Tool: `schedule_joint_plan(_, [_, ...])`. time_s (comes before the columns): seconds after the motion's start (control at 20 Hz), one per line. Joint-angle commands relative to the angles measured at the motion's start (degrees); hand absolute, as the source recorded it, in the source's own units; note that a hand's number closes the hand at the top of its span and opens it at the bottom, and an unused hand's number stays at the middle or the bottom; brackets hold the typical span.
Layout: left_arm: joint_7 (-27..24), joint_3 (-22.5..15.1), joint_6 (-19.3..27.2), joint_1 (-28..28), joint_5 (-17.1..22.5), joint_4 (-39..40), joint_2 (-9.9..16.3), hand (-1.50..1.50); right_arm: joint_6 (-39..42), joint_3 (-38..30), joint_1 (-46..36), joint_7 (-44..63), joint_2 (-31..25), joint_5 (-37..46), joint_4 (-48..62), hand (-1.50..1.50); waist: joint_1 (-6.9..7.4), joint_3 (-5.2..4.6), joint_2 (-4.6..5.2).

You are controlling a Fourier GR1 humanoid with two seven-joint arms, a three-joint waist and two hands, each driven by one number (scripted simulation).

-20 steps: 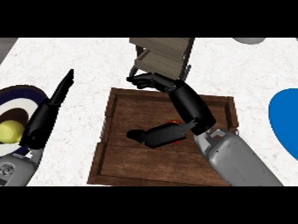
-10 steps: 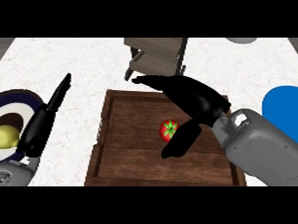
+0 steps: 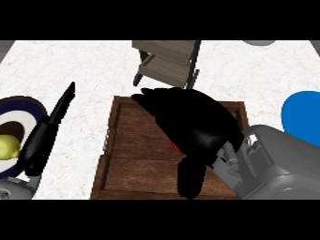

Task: Pick the tomato from the tray and place it in the tiered basket

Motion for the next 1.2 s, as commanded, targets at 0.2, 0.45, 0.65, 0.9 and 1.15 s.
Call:
schedule_joint_plan(0.2, [0.22,1.43,-1.66,-0.23,-0.80,0.27,0.02,0.00,-1.20,6.60,-1.82,18.62,9.04,3.10,-1.42,-1.50,-0.08,0.04,0.27])
schedule_joint_plan(0.45, [-0.69,0.94,-1.55,1.35,-1.07,-0.63,-1.03,0.00,-1.11,12.59,-1.56,18.08,10.09,9.00,5.10,-1.50,0.37,0.02,0.37])
schedule_joint_plan(0.65, [-0.50,1.86,-1.13,1.14,-1.29,-1.18,-1.34,0.00,-1.34,15.47,0.70,18.81,7.78,12.39,5.34,-1.50,-0.02,0.05,0.29])
schedule_joint_plan(0.9, [1.78,3.51,-3.39,0.70,-0.41,-3.01,0.56,0.00,-1.72,17.53,2.80,18.44,8.48,15.72,8.22,-1.50,0.12,0.10,0.33])
schedule_joint_plan(1.15, [1.74,3.29,-2.23,0.72,-2.00,-1.77,-1.39,0.00,1.43,18.90,5.06,21.01,9.68,14.46,6.28,-1.50,-0.41,0.08,0.28])
